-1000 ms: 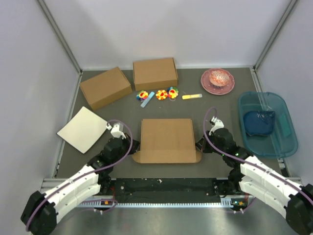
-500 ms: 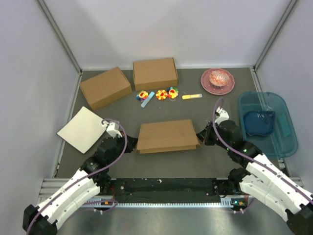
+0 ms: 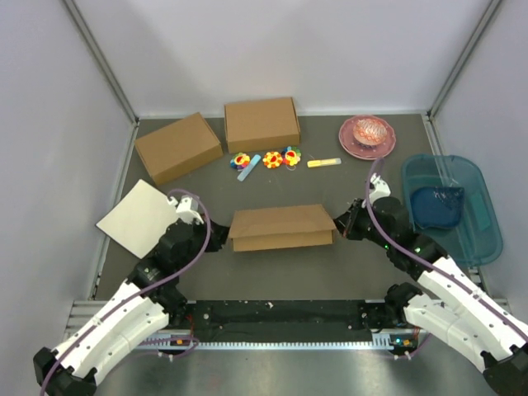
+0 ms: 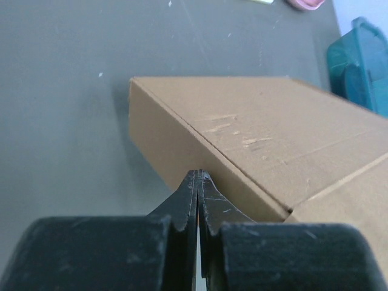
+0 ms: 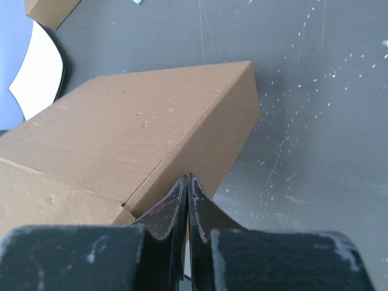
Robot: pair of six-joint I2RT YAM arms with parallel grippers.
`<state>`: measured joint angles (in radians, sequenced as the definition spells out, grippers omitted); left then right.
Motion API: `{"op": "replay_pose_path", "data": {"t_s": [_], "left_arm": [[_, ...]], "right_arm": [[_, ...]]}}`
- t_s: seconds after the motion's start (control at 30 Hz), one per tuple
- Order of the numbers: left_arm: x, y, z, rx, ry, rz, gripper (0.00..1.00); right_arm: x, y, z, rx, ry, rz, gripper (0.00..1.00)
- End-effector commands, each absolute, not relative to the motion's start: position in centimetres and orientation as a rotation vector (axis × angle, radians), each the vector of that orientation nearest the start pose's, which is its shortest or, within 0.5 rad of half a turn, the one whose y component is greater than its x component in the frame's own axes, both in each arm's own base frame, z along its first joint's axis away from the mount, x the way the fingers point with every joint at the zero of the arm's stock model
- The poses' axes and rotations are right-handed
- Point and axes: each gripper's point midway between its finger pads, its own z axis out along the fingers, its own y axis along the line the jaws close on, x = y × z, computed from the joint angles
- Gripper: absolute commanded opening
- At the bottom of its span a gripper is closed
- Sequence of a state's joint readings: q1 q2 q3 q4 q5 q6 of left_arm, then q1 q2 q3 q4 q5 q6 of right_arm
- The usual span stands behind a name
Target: Fold the paper box
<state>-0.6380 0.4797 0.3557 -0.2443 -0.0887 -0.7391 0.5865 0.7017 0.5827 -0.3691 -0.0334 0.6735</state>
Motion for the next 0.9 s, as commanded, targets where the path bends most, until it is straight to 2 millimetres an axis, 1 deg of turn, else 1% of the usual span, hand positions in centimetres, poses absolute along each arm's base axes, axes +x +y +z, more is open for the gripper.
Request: {"op": "replay_pose_path", "data": {"t_s": [0.0, 0.03, 0.07, 0.27, 0.3, 0.37, 0.4, 0.47, 0.5, 0.57, 0.63, 0.67, 0.73, 0.87], "left_arm": [[20.1, -18.7, 22.0, -0.083, 1.873, -0.982, 0.00], [19.7, -19.3, 22.3, -0.056, 1.881, -1.017, 0.00], [19.7, -19.4, 22.5, -0.062, 1.878, -1.028, 0.00], [20.0, -19.3, 22.8, -0.082, 1.866, -1.031, 0.00], [20.0, -19.4, 22.6, -0.082, 1.878, -1.030, 0.00], [19.9, -19.5, 22.5, -0.078, 1.891, -1.027, 0.00], [20.0, -19.4, 22.2, -0.081, 1.902, -1.019, 0.00], [19.9, -19.4, 21.8, -0.085, 1.919, -1.013, 0.00], [19.9, -19.4, 21.7, -0.088, 1.922, -1.011, 0.00], [20.0, -19.3, 21.6, -0.097, 1.933, -1.005, 0.00], [20.0, -19.3, 21.5, -0.097, 1.948, -0.995, 0.00], [20.1, -19.3, 21.5, -0.100, 1.951, -0.991, 0.00], [20.2, -19.3, 21.4, -0.103, 1.967, -0.977, 0.00], [20.4, -19.3, 21.0, -0.104, 1.996, -0.953, 0.00]], "right_arm": [[20.2, 20.1, 21.2, 0.048, 2.091, 0.981, 0.00], [20.2, 20.1, 21.2, 0.052, 2.095, 0.982, 0.00], [20.2, 20.0, 21.1, 0.053, 2.097, 0.982, 0.00], [20.2, 19.9, 20.9, 0.086, 2.113, 0.976, 0.01], [20.3, 20.0, 21.4, 0.089, 2.107, 0.981, 0.02], [20.4, 19.9, 21.3, 0.094, 2.121, 0.969, 0.03], [20.5, 19.9, 21.8, 0.095, 2.114, 0.967, 0.03], [20.8, 19.8, 21.5, 0.108, 2.138, 0.941, 0.04], [21.0, 19.9, 22.0, 0.112, 2.133, 0.943, 0.04], [21.2, 20.1, 21.7, 0.118, 2.162, 0.934, 0.04], [21.4, 20.3, 21.9, 0.133, 2.179, 0.933, 0.04], [21.6, 20.4, 21.6, 0.143, 2.201, 0.924, 0.04], [21.8, 20.6, 21.8, 0.155, 2.212, 0.921, 0.04], [22.4, 20.8, 21.2, 0.180, 2.248, 0.896, 0.05]]}}
